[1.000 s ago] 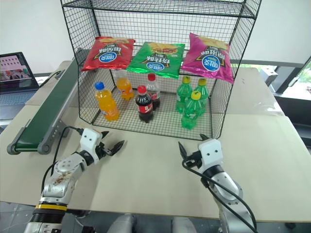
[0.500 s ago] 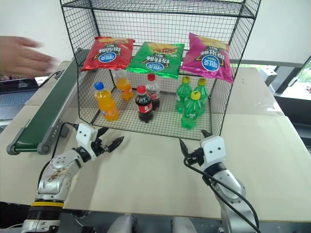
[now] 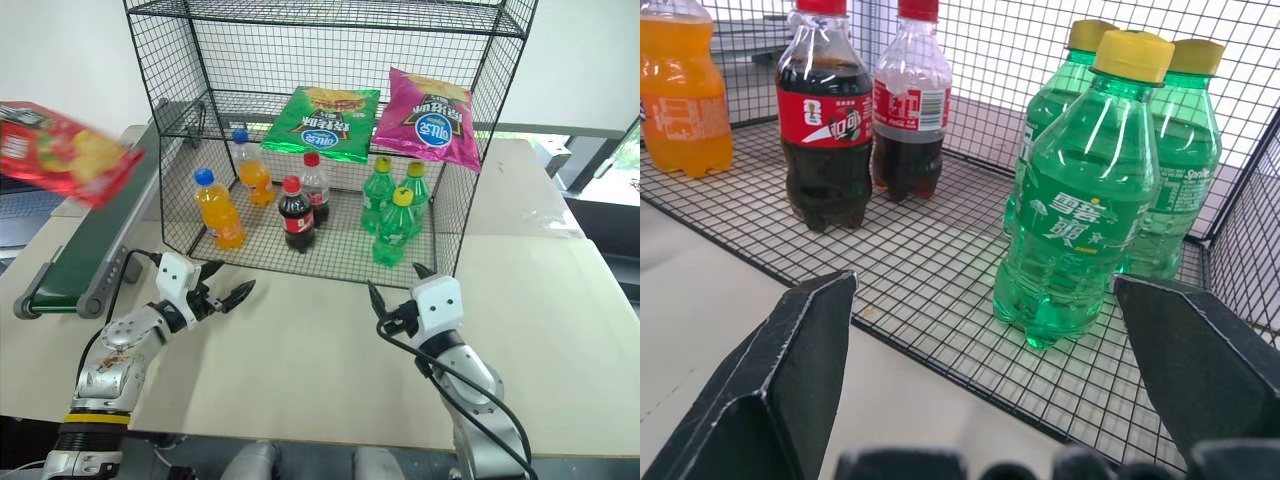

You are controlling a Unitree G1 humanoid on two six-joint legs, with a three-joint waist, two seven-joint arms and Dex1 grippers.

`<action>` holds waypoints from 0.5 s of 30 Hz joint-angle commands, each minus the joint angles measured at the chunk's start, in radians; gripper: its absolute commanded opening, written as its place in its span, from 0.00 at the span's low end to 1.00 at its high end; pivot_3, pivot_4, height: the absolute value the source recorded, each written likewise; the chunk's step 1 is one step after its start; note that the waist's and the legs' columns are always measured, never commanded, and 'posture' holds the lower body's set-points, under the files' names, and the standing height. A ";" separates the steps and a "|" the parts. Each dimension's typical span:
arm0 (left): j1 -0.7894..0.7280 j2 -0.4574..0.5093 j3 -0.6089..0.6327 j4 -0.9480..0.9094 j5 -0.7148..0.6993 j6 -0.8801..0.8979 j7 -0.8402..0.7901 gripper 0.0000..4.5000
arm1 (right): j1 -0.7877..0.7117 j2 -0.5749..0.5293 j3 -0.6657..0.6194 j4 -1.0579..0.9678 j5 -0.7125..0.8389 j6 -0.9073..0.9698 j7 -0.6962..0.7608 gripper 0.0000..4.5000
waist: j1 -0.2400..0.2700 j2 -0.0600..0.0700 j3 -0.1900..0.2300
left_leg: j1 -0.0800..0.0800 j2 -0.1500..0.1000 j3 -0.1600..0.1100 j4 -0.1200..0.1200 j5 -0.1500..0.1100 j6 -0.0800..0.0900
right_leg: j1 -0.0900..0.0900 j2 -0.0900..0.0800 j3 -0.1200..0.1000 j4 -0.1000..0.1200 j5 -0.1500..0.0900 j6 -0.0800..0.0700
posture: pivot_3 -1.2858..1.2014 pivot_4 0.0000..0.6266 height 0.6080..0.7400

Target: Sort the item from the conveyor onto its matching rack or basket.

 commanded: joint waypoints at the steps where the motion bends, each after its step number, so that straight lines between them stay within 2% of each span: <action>1: -0.027 0.015 0.020 -0.002 0.000 -0.033 -0.003 0.99 | -0.009 -0.009 0.006 -0.019 -0.002 -0.012 0.004 1.00 | 0.001 0.000 0.000 | 0.000 0.000 0.000 0.000 0.000 0.000 | 0.000 0.000 0.000 0.000 0.000 0.000 | 0.52 0.24 1.00; 15: -0.018 0.042 0.042 0.031 -0.006 -0.063 -0.015 0.99 | -0.010 -0.024 0.018 -0.029 0.011 -0.007 0.026 1.00 | 0.000 0.000 0.000 | 0.000 0.000 0.000 0.000 0.000 0.000 | 0.000 0.000 0.000 0.000 0.000 0.000 | 0.52 0.24 1.00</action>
